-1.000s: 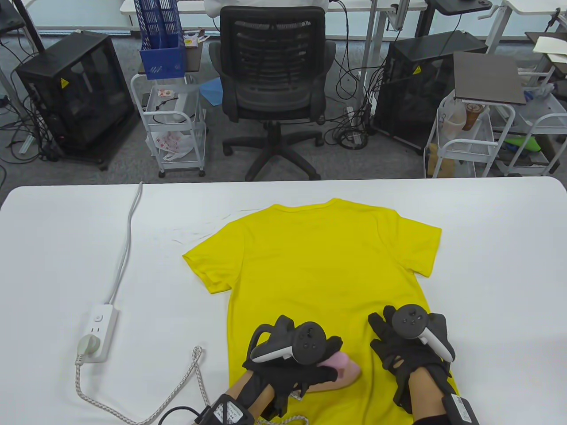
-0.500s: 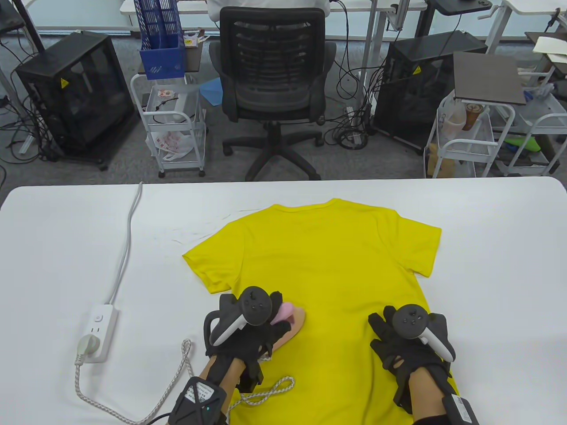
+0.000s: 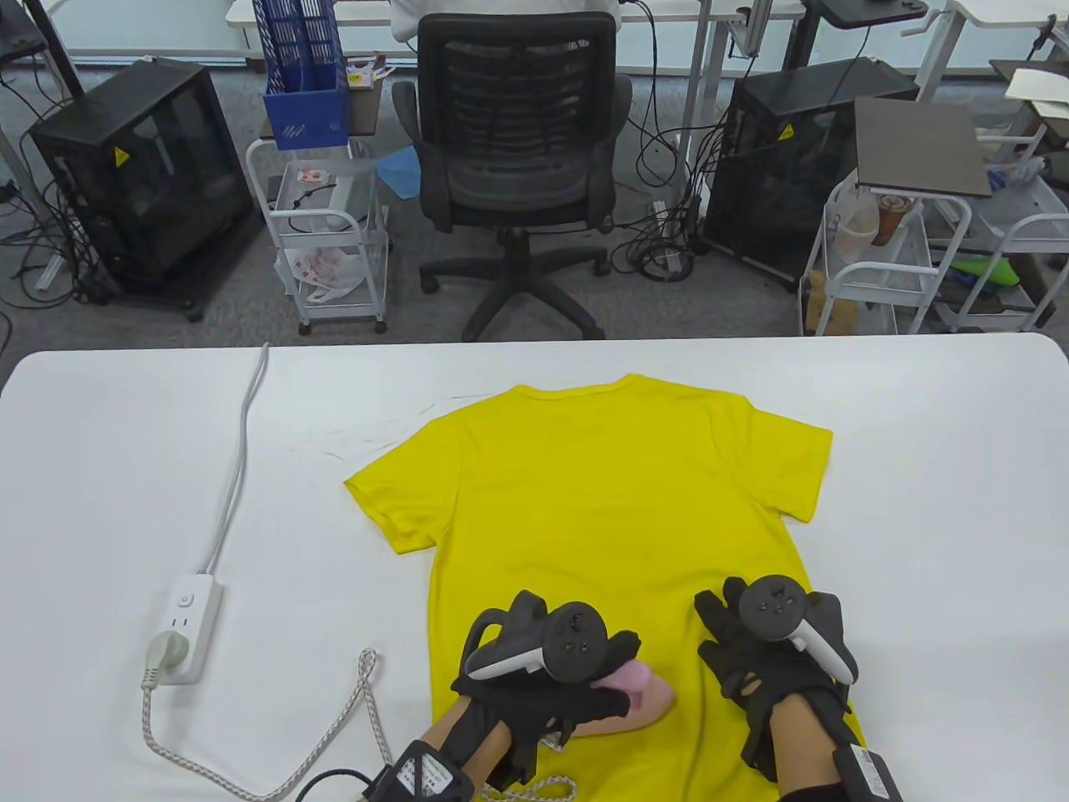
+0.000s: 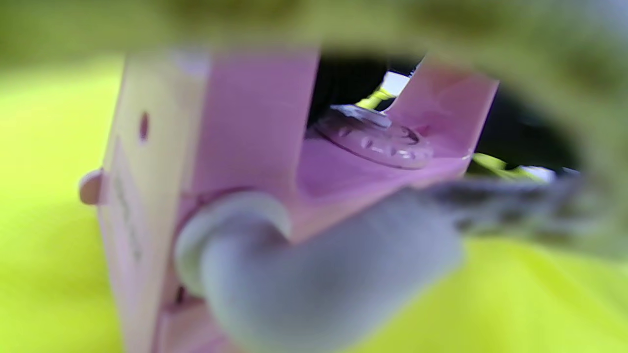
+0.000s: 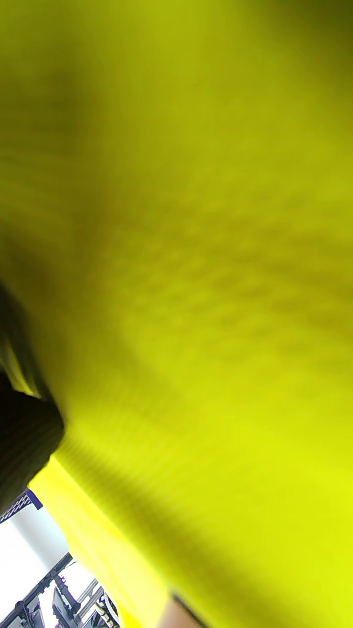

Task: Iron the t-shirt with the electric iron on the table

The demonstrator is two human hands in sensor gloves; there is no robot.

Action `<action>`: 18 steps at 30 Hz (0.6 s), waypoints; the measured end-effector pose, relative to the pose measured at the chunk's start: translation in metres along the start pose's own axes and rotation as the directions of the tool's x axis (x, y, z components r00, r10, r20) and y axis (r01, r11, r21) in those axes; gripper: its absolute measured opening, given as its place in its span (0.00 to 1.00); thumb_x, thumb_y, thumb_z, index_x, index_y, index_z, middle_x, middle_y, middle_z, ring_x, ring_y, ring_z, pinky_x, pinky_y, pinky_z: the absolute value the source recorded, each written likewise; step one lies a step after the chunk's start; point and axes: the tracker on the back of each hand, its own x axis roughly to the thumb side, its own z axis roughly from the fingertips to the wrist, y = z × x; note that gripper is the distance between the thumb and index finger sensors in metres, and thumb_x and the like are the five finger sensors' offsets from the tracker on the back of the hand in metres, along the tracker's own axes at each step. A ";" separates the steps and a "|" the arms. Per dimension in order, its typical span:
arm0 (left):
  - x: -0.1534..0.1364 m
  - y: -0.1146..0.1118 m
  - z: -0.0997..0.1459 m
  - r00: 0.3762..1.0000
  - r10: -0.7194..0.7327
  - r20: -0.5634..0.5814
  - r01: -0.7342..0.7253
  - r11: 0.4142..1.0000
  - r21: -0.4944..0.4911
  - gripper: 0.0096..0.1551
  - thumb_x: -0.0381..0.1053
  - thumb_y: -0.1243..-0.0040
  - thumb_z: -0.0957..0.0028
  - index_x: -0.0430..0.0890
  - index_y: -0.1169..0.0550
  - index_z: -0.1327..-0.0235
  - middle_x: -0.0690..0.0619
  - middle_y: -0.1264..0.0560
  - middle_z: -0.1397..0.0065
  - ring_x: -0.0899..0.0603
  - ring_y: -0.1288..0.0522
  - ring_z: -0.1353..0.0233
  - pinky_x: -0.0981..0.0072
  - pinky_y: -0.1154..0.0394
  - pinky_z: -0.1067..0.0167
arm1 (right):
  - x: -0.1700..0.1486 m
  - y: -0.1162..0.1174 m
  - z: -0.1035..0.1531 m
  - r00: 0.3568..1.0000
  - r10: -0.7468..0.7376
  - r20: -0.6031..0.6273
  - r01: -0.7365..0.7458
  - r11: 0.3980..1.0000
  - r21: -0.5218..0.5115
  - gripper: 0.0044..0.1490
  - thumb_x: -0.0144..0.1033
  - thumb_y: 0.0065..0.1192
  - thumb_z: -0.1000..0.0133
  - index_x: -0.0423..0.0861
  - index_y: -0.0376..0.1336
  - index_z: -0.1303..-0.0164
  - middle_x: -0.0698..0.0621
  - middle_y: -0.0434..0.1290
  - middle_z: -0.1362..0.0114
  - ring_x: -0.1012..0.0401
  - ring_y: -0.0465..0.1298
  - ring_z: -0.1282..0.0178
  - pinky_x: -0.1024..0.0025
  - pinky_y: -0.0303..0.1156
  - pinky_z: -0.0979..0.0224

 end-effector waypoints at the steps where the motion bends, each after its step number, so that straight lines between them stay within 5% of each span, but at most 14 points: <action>1: -0.013 0.004 -0.001 0.996 0.005 -0.092 -0.001 0.999 0.034 0.44 0.69 0.37 0.58 0.62 0.35 0.26 0.57 0.21 0.40 0.50 0.15 0.51 0.46 0.25 0.36 | 0.000 0.000 0.000 1.000 -0.003 0.001 0.003 1.000 0.003 0.41 0.47 0.58 0.45 0.64 0.45 0.24 0.53 0.34 0.17 0.51 0.30 0.19 0.40 0.29 0.26; 6: -0.061 0.013 0.003 0.932 0.096 -0.350 -0.057 0.991 0.121 0.45 0.67 0.36 0.55 0.62 0.39 0.24 0.56 0.23 0.39 0.49 0.17 0.50 0.45 0.26 0.35 | -0.001 -0.001 0.000 1.000 -0.008 0.005 0.008 1.000 0.005 0.40 0.47 0.58 0.45 0.64 0.45 0.24 0.53 0.34 0.17 0.51 0.30 0.19 0.40 0.29 0.26; 9: -0.077 0.015 0.007 0.911 0.189 -0.366 -0.151 0.980 0.132 0.45 0.67 0.36 0.55 0.61 0.39 0.23 0.56 0.23 0.39 0.49 0.17 0.50 0.45 0.26 0.35 | -0.001 0.000 0.000 1.000 -0.006 0.005 0.006 1.000 0.006 0.41 0.47 0.58 0.45 0.64 0.45 0.24 0.53 0.34 0.17 0.51 0.30 0.19 0.40 0.29 0.26; 14: -0.057 0.010 0.004 0.957 0.174 -0.233 -0.165 0.985 0.057 0.44 0.69 0.38 0.55 0.61 0.37 0.24 0.56 0.22 0.40 0.49 0.17 0.51 0.46 0.26 0.35 | 0.000 0.000 0.000 1.000 -0.003 0.000 0.003 1.000 0.006 0.41 0.48 0.58 0.45 0.64 0.44 0.24 0.53 0.34 0.17 0.51 0.29 0.19 0.40 0.29 0.26; 18: -0.015 -0.001 -0.002 0.991 0.133 0.017 -0.132 0.988 -0.078 0.43 0.70 0.39 0.56 0.62 0.36 0.25 0.58 0.21 0.40 0.49 0.16 0.51 0.46 0.26 0.34 | 0.000 0.000 0.000 1.000 -0.003 0.001 0.003 1.000 0.003 0.41 0.48 0.58 0.45 0.64 0.45 0.24 0.53 0.34 0.17 0.51 0.30 0.19 0.40 0.29 0.26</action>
